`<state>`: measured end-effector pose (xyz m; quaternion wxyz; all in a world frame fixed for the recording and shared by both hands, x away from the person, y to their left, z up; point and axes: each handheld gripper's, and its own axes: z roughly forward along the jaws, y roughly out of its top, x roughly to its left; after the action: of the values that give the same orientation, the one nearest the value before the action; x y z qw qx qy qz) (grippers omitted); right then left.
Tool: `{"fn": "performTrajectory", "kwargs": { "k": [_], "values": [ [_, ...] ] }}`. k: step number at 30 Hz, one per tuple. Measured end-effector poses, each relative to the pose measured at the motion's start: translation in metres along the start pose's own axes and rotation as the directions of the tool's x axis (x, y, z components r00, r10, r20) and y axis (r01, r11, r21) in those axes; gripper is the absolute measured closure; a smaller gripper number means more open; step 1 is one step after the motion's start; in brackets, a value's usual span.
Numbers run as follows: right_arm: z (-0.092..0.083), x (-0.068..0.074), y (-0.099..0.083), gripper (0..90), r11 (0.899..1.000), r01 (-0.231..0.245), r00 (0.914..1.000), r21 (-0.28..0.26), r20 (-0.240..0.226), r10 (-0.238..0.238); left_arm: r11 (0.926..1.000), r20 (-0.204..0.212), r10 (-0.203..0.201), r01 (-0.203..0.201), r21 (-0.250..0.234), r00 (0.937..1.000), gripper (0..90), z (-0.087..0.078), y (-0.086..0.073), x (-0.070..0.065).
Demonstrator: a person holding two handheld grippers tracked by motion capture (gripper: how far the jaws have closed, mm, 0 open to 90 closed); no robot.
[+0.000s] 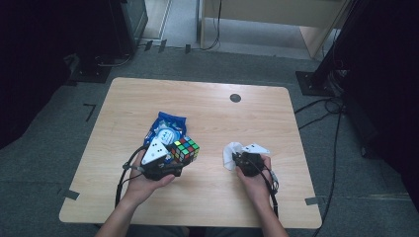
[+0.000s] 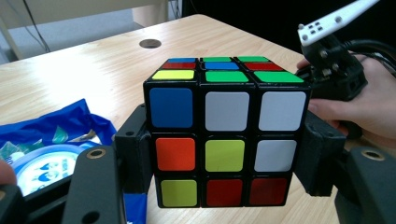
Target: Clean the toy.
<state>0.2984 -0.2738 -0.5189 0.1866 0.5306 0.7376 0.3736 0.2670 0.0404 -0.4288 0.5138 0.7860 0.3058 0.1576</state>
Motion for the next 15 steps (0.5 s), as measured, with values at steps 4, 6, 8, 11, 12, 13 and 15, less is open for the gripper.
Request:
{"fn": "performTrajectory", "kwargs": {
  "k": [4,6,8,11,12,13,15],
  "values": [
    [-0.016,0.010,0.009,88.1,0.996,-0.011,0.9971,-0.083,-0.076,0.005,0.9998,0.005,0.017,-0.017,0.008,0.9999,34.0,0.004,-0.003,-0.003],
    [-0.035,0.023,0.022,88.1,0.987,0.006,0.9904,-0.161,-0.135,-0.028,0.9997,0.006,0.023,-0.023,0.012,0.9997,34.0,0.006,-0.004,-0.004],
    [-0.056,0.038,0.036,88.1,0.970,0.016,0.9785,-0.241,-0.196,-0.065,0.9993,0.004,0.034,-0.034,0.019,0.9994,33.9,0.009,-0.006,-0.006],
    [-0.084,0.062,0.052,88.1,0.941,0.017,0.9471,-0.337,-0.296,-0.123,0.9985,0.009,0.049,-0.049,0.026,0.9988,33.9,0.012,-0.008,-0.010],
    [-0.091,0.070,0.056,88.1,0.934,0.017,0.9318,-0.357,-0.333,-0.144,0.9981,0.009,0.055,-0.056,0.028,0.9984,34.0,0.013,-0.008,-0.012],
    [-0.097,0.078,0.059,88.0,0.930,0.023,0.9174,-0.366,-0.362,-0.165,0.9978,0.011,0.060,-0.061,0.026,0.9981,34.0,0.014,-0.008,-0.014],
    [-0.103,0.091,0.061,88.0,0.925,0.049,0.8976,-0.376,-0.390,-0.206,0.9969,0.025,0.074,-0.074,0.025,0.9970,33.9,0.016,-0.008,-0.019]
  ]
}}
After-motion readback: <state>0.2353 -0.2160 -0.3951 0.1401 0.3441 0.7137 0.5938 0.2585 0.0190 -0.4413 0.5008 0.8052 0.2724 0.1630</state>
